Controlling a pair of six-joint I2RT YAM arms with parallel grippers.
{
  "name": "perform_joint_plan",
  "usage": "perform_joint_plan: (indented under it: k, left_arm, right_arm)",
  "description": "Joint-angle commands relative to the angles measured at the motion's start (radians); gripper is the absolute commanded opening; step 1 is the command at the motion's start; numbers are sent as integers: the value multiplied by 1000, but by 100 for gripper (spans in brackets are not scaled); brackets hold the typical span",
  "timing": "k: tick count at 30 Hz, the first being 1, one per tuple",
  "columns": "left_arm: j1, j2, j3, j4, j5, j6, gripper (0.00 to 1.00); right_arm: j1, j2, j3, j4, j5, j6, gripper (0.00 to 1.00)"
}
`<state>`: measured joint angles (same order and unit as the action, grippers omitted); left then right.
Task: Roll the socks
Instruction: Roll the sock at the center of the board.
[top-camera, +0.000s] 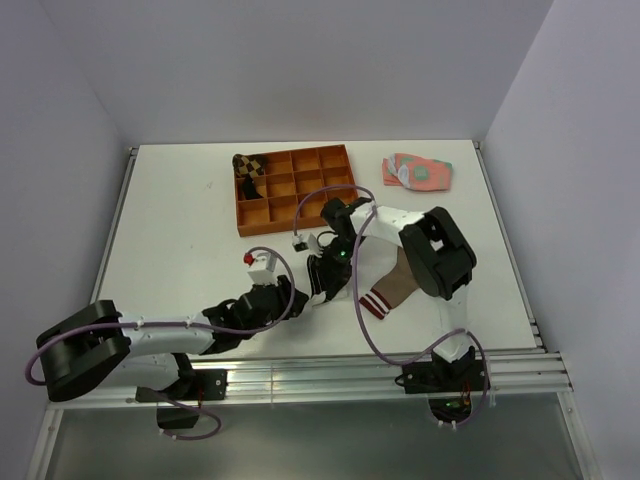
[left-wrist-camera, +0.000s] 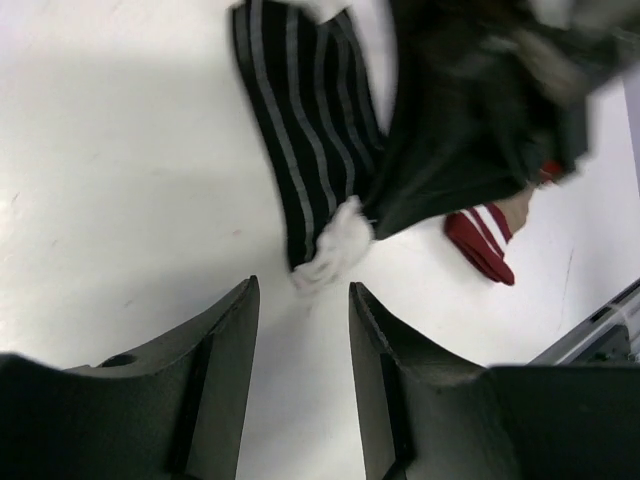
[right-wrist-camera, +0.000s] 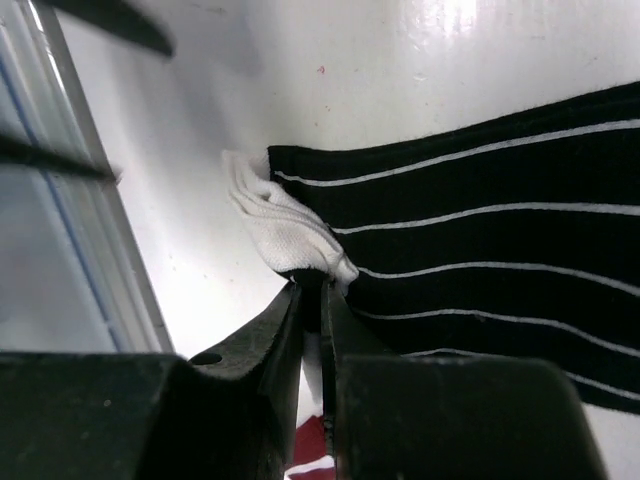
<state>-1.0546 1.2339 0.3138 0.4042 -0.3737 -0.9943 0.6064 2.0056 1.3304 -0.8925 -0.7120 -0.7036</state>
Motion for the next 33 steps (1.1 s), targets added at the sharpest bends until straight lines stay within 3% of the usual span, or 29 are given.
perform_joint_plan:
  k: [1, 6, 12, 19, 33]
  left_arm:
    - [-51, 7, 62, 157, -120, 274, 46]
    - [-79, 73, 91, 237, -42, 488, 49]
    - [-79, 176, 137, 278, 62, 588, 53]
    - [-76, 248, 156, 332, 117, 648, 58]
    - [-39, 374, 199, 370, 246, 651, 55]
  right_arm:
    - [-19, 65, 58, -104, -27, 32, 11]
    - [-46, 130, 115, -164, -56, 49, 11]
    - [-72, 170, 139, -223, -95, 13, 11]
    - [-83, 197, 141, -246, -107, 1, 11]
    - [-111, 242, 170, -273, -115, 23, 12]
